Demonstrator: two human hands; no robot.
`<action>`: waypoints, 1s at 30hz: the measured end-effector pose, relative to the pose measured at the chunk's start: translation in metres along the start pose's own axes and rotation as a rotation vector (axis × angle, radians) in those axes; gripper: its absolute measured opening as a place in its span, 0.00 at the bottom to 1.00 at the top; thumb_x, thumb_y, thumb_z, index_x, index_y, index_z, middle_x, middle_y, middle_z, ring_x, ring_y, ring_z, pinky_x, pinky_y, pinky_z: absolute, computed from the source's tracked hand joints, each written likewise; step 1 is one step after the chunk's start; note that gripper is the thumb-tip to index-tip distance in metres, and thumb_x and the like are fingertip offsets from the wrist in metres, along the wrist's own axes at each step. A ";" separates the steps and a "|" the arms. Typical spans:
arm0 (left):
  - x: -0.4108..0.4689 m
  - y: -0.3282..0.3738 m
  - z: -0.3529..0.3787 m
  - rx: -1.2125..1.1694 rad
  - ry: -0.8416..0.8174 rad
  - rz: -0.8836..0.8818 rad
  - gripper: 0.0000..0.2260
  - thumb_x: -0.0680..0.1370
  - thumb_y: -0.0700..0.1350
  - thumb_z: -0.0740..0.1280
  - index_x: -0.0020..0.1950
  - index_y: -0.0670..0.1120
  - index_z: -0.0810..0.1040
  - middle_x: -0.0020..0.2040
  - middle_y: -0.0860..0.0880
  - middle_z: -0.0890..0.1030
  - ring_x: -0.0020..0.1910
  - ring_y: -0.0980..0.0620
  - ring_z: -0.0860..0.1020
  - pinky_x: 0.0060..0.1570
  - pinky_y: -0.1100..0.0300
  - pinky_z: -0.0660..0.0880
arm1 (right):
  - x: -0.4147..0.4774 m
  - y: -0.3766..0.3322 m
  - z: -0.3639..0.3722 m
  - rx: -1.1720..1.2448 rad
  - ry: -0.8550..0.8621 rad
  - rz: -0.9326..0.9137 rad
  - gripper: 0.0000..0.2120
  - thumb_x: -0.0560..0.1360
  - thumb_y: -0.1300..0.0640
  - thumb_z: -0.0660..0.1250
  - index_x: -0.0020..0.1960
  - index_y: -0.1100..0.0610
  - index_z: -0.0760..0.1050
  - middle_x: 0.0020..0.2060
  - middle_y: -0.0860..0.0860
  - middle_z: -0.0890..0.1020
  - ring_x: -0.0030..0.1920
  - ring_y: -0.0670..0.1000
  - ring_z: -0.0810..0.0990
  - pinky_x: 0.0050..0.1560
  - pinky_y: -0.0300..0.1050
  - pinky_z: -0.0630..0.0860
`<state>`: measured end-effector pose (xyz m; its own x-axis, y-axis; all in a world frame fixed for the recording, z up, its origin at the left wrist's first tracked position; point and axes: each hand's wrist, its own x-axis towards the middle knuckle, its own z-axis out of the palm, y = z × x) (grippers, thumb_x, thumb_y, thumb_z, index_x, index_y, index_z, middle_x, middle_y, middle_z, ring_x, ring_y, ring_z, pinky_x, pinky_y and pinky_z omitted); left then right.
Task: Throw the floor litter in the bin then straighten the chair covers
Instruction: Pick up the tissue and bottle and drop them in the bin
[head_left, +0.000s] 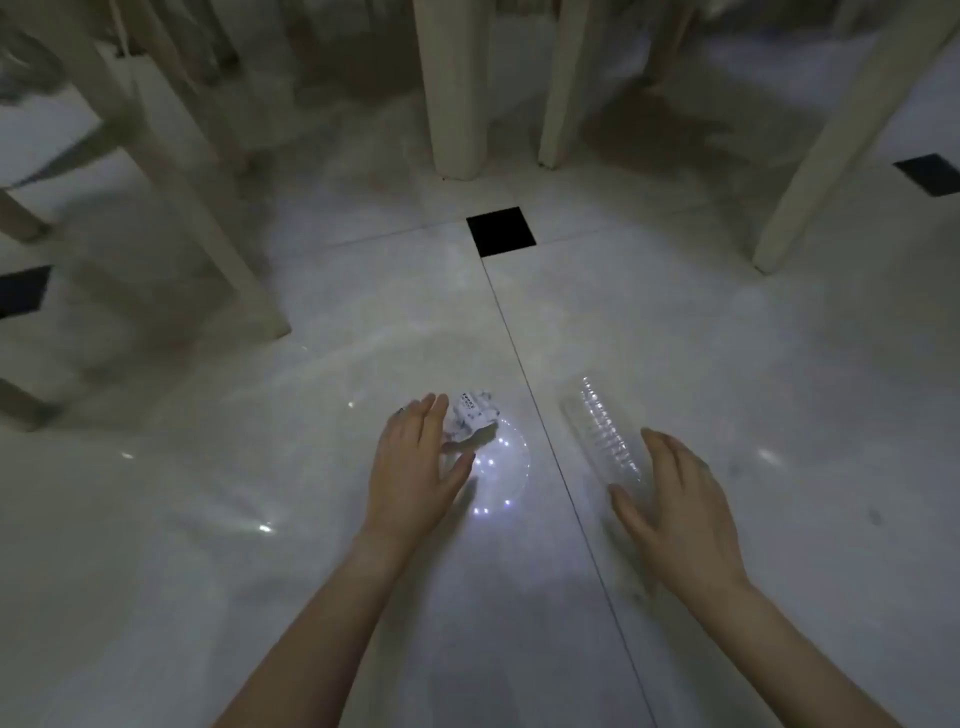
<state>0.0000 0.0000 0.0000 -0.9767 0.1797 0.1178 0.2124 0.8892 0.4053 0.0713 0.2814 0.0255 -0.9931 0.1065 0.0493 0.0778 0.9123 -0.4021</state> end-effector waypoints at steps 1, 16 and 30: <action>0.007 -0.002 0.001 0.007 0.000 -0.009 0.35 0.77 0.66 0.55 0.70 0.38 0.71 0.68 0.40 0.75 0.66 0.39 0.73 0.67 0.42 0.68 | 0.007 -0.001 0.004 0.020 -0.011 0.040 0.33 0.75 0.46 0.69 0.75 0.58 0.63 0.69 0.56 0.71 0.68 0.58 0.69 0.65 0.53 0.68; -0.003 0.008 0.012 -0.046 -0.057 -0.166 0.13 0.76 0.49 0.63 0.54 0.43 0.79 0.45 0.46 0.81 0.45 0.41 0.76 0.40 0.54 0.70 | 0.002 -0.006 0.021 0.157 -0.114 0.351 0.34 0.71 0.46 0.72 0.72 0.55 0.65 0.63 0.55 0.73 0.61 0.58 0.72 0.54 0.49 0.70; -0.095 0.178 -0.265 -0.274 -0.174 -0.356 0.07 0.79 0.51 0.68 0.45 0.50 0.74 0.37 0.58 0.74 0.36 0.57 0.71 0.33 0.71 0.62 | -0.100 -0.128 -0.249 0.338 -0.169 0.403 0.33 0.70 0.48 0.75 0.70 0.51 0.67 0.57 0.50 0.75 0.57 0.52 0.71 0.59 0.51 0.73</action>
<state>0.1393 0.0293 0.3013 -0.9761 -0.0270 -0.2157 -0.1582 0.7687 0.6197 0.1821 0.2527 0.2997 -0.8930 0.3307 -0.3054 0.4498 0.6314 -0.6317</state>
